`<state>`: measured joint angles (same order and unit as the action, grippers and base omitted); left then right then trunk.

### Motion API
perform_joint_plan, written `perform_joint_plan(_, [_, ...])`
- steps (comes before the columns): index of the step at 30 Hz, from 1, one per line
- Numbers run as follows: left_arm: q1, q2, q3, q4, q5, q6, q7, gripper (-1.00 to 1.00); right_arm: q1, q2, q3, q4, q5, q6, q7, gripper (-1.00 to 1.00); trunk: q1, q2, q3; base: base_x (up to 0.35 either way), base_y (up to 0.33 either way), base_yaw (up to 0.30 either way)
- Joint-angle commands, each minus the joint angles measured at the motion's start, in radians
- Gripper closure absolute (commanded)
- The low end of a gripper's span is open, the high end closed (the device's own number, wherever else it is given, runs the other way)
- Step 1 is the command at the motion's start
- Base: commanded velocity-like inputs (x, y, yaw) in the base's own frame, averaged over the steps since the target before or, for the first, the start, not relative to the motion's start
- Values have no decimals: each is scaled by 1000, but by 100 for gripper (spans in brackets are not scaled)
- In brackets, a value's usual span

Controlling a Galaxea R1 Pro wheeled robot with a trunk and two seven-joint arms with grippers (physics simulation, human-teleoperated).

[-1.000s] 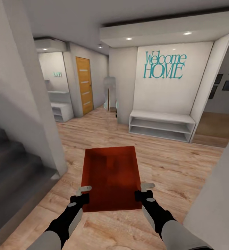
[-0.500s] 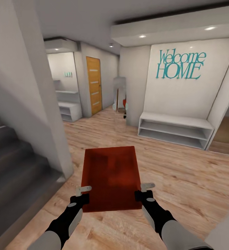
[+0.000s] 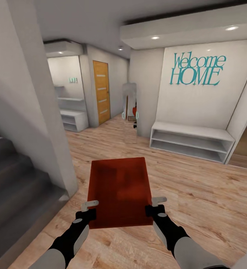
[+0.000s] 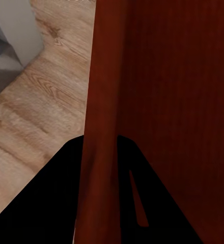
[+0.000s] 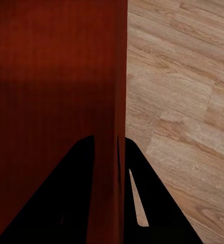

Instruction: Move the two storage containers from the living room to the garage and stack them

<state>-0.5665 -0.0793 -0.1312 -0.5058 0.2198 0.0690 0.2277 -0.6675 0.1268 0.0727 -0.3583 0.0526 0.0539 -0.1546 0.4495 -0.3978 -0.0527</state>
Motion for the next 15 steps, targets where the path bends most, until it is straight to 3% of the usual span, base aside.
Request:
perform_joint_plan(1, [-1, 0, -2, -8, 5, 5, 12, 100, 0, 6, 13, 1, 0, 6, -9, 100, 1, -2, -2, 0, 0, 0])
perform_joint_plan(11, [-1, 6, -20, -11, 25, 5, 10, 100, 0, 8, 4, 1, 11, 4, -14, 100, 1, -2, -2, 2, 0, 0])
perform_joint_plan(15, [-1, 6, -21, -11, 25, 5, 9, 100, 0, 9, 1, 1, 13, 4, -14, 100, 1, -2, -2, 175, 0, 0])
